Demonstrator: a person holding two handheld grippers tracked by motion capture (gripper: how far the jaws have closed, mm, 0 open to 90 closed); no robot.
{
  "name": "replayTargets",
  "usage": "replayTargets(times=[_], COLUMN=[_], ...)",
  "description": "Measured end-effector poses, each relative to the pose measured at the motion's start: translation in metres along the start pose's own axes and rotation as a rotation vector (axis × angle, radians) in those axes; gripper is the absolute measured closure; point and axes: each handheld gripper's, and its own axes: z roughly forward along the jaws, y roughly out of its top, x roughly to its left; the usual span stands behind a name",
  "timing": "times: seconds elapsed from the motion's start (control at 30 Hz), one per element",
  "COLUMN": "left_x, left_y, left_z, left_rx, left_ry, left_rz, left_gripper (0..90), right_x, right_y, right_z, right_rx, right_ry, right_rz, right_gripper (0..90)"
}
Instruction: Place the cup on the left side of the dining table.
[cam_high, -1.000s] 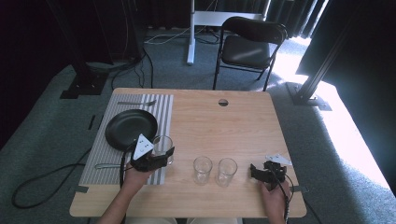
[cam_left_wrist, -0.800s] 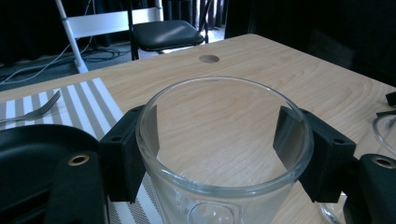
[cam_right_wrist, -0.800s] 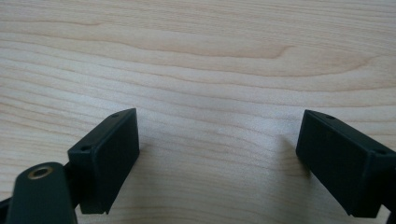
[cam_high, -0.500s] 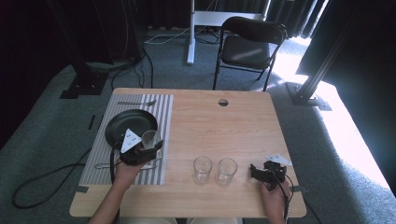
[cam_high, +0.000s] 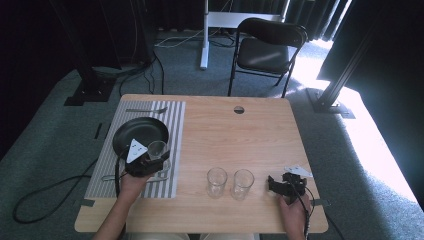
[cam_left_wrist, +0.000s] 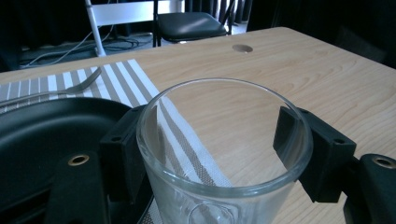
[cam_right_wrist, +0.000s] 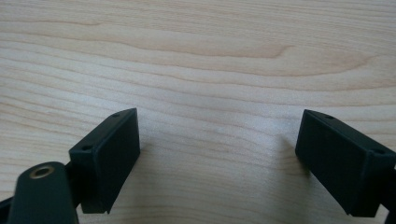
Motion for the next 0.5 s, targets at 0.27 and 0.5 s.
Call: replayTargets(times=[0.27, 0.5], left_x=[0.005, 0.009], left_y=[-0.006, -0.012], left_z=[0.003, 0.006], left_rx=[0.015, 0.026], left_ry=[0.012, 0.033], left_rz=[-0.011, -0.026], left_gripper=[29.1, 29.1], right_x=[0.000, 0.000], right_y=[0.000, 0.000], right_z=[0.000, 0.000], right_rx=[0.000, 0.000], right_ry=[0.000, 0.000], right_rz=[0.000, 0.000], right_gripper=[13.2, 13.2])
